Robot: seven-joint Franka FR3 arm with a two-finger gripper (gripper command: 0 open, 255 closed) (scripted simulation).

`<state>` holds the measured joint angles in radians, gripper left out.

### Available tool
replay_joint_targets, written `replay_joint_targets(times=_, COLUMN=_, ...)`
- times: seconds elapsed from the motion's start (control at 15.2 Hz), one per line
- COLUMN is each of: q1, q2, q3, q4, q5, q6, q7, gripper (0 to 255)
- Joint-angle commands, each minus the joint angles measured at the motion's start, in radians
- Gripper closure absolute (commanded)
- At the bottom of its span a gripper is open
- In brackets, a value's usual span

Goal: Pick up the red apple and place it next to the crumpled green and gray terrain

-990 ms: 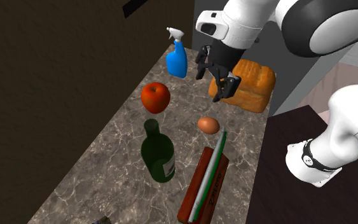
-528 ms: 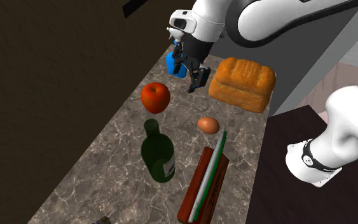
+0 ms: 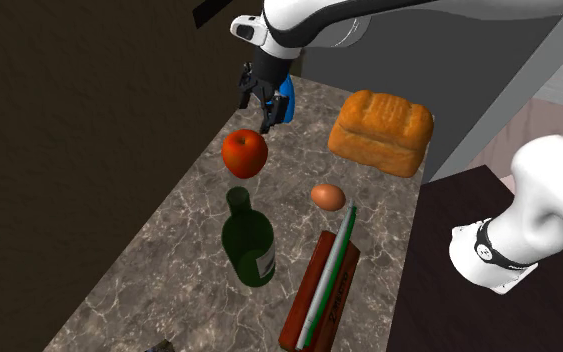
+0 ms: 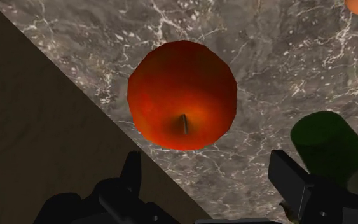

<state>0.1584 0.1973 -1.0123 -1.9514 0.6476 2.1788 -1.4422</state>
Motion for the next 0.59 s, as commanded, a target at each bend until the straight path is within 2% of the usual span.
replay_joint_targets(times=0.0, q1=-0.044, q2=0.062, q3=0.026, q4=0.035, q5=0.079, q6=-0.018, q7=-0.055, gripper=0)
replay_joint_targets(times=0.53, q1=-0.075, q2=0.133, q3=0.073, q4=0.033, q5=0.16, q6=0.018, q7=-0.099, gripper=0)
